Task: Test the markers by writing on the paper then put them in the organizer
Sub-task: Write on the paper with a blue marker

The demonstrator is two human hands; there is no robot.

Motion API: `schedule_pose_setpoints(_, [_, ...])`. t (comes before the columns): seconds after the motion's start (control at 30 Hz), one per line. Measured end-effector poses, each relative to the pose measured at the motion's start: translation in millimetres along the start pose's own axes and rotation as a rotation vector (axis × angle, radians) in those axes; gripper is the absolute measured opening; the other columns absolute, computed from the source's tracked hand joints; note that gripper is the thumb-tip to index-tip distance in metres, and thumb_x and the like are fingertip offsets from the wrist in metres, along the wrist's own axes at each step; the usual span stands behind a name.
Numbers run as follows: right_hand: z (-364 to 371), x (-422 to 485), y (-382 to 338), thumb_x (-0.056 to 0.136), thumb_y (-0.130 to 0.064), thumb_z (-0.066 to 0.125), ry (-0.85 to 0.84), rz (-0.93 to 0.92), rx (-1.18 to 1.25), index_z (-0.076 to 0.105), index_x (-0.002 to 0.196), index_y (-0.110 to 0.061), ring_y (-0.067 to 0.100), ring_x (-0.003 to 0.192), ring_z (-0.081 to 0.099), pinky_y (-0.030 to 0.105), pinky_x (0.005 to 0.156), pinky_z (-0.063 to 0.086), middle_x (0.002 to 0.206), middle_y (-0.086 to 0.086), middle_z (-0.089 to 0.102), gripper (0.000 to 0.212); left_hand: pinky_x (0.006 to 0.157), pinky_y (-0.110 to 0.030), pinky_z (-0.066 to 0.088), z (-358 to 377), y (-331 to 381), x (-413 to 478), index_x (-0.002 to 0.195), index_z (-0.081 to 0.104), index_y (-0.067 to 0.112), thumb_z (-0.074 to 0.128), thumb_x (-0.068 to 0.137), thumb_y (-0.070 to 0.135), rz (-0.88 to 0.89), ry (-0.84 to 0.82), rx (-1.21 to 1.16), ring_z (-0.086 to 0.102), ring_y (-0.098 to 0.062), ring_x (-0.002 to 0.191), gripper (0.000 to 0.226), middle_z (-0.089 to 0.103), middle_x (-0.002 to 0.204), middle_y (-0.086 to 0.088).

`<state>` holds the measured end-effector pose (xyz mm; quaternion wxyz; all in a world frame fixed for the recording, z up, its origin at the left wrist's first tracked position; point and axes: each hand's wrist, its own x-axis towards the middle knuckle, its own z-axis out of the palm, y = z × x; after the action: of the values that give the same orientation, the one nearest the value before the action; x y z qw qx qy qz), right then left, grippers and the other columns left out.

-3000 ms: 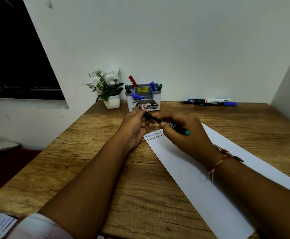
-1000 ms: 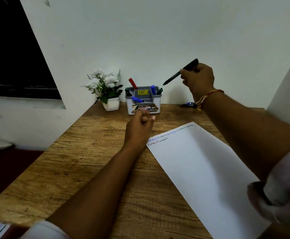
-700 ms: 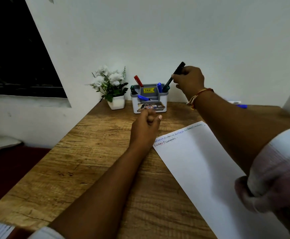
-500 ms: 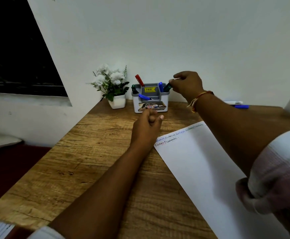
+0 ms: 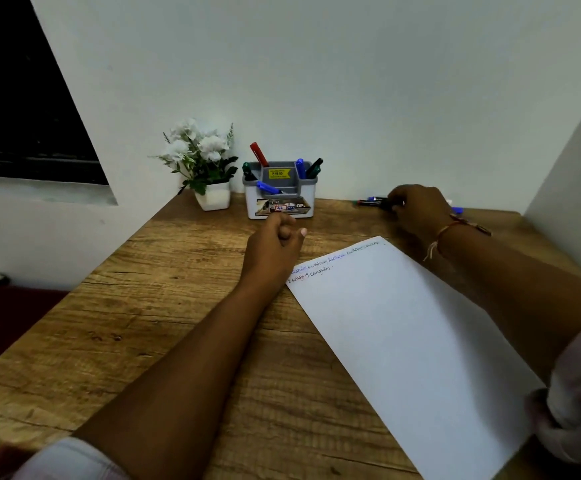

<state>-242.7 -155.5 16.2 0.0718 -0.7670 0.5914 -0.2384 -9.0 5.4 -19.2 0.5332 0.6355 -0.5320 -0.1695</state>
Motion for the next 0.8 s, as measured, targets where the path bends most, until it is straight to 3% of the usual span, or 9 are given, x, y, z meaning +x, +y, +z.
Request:
schedule_pose_setpoints(0.2, [15, -9, 23, 0.103, -0.004, 0.047, -0.066, 0.031, -0.091, 0.06, 0.141, -0.009, 0.041, 0.118, 0.059, 0.038, 0.094, 0.044, 0.128, 0.024, 0.066, 0.04, 0.064, -0.023, 0.043, 0, 0, 1, 0.11, 0.061, 0.017, 0.065, 0.095, 0.024, -0.009, -0.006, -0.006, 0.052, -0.003, 0.064, 0.017, 0.055, 0.067, 0.01])
schedule_pose_setpoints(0.4, [28, 0, 34, 0.099, -0.006, 0.051, -0.003, 0.001, -0.151, 0.062, 0.132, -0.005, 0.045, 0.117, 0.057, 0.048, 0.099, 0.045, 0.127, 0.025, 0.061, 0.034, 0.068, -0.027, 0.049, 0, 0, 0, 0.108, 0.061, 0.019, 0.064, 0.095, 0.023, -0.024, -0.008, -0.021, 0.055, -0.006, 0.067, 0.014, 0.057, 0.069, 0.01])
schedule_pose_setpoints(0.57, [31, 1, 33, 0.099, -0.004, 0.048, 0.051, 0.033, -0.196, 0.06, 0.129, -0.001, 0.048, 0.118, 0.053, 0.049, 0.096, 0.044, 0.128, 0.028, 0.056, 0.032, 0.065, -0.024, 0.045, 0, 1, 0, 0.109, 0.061, 0.019, 0.064, 0.095, 0.023, -0.028, -0.013, -0.019, 0.055, -0.005, 0.067, 0.015, 0.058, 0.07, 0.009])
schedule_pose_setpoints(0.8, [33, 6, 35, 0.104, -0.009, 0.045, -0.003, 0.061, -0.221, 0.063, 0.129, -0.004, 0.045, 0.117, 0.056, 0.046, 0.097, 0.045, 0.127, 0.026, 0.06, 0.031, 0.064, -0.024, 0.044, 0, 2, 0, 0.11, 0.061, 0.018, 0.064, 0.095, 0.024, -0.036, -0.018, -0.011, 0.054, -0.004, 0.066, 0.017, 0.057, 0.069, 0.011])
